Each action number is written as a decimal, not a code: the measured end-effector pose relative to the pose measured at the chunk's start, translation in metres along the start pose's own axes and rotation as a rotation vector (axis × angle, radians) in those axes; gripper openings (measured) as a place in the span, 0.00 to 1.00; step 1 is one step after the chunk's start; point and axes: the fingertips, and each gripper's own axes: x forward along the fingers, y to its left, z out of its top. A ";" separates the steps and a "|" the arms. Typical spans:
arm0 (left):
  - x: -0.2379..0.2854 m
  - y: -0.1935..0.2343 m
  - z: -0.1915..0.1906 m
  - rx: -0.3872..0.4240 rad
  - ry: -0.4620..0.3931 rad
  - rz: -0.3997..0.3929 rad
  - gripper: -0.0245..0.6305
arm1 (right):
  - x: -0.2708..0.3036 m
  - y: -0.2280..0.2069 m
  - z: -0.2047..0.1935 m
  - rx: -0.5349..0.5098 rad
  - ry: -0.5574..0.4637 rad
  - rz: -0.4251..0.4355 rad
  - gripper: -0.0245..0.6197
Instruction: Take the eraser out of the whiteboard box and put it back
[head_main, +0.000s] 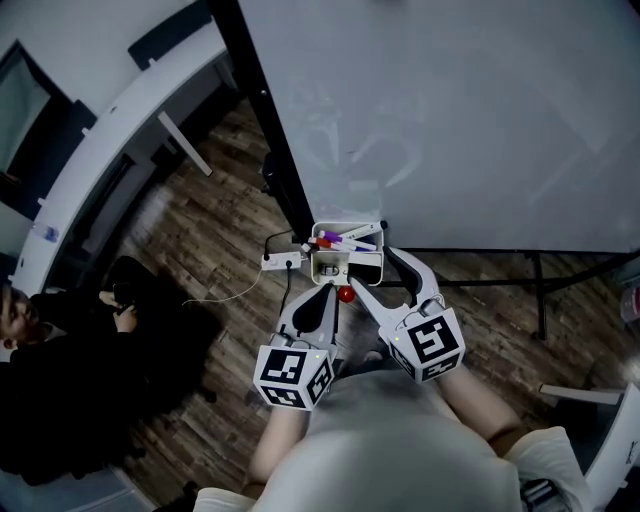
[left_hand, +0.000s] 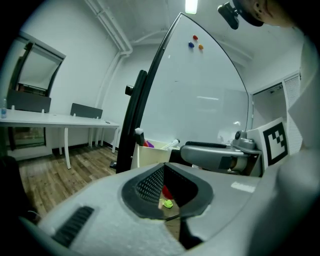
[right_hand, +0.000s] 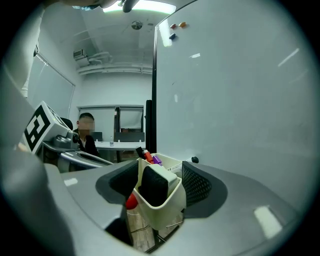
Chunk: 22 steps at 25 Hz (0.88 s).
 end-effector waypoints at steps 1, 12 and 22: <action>0.000 0.001 0.000 -0.005 0.000 0.006 0.04 | 0.001 0.000 0.000 -0.003 0.001 0.008 0.47; 0.000 0.010 -0.003 -0.024 -0.020 0.092 0.04 | 0.010 0.002 -0.005 -0.042 0.002 0.073 0.46; 0.001 0.010 -0.004 -0.023 -0.019 0.101 0.04 | 0.012 0.002 -0.003 -0.062 -0.002 0.067 0.37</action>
